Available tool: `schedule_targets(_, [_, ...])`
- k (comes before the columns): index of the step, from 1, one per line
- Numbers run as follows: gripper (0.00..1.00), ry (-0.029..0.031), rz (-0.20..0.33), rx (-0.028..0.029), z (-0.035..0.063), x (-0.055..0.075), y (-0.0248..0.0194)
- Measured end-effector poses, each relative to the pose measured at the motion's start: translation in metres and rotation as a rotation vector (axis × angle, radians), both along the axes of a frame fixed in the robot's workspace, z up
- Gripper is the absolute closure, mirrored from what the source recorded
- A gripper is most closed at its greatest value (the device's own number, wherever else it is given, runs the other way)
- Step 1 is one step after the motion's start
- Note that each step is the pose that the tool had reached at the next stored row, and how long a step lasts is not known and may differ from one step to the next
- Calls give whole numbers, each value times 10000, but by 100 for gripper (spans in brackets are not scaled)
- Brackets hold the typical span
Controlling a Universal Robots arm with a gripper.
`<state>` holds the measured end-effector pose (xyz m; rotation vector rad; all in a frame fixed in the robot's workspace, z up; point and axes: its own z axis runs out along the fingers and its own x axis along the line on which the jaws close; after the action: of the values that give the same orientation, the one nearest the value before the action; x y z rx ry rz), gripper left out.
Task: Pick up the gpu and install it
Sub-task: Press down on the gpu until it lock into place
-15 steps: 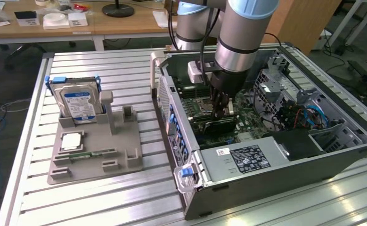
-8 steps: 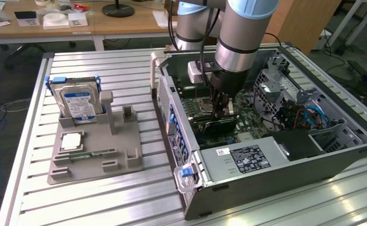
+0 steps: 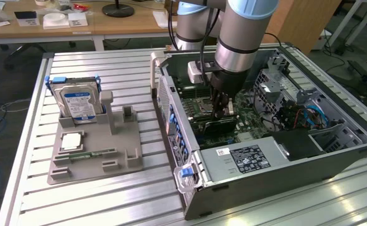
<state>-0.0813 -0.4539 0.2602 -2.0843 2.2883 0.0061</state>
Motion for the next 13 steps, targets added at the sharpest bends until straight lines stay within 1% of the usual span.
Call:
schedule_targets(3, [89, -10, -3, 19, 20, 1, 2])
schedule_targets(4, [89, -5, -2, 7, 39, 2, 1])
schedule_targets(5, [89, -1, -1, 0, 61, 4, 0])
schedule_targets(11, [89, -1, 0, 1, 196, 14, 0])
schedule_targets(12, [89, 0, -1, -1, 249, 16, 0])
schedule_targets(13, [89, 0, 0, 0, 274, 17, 0])
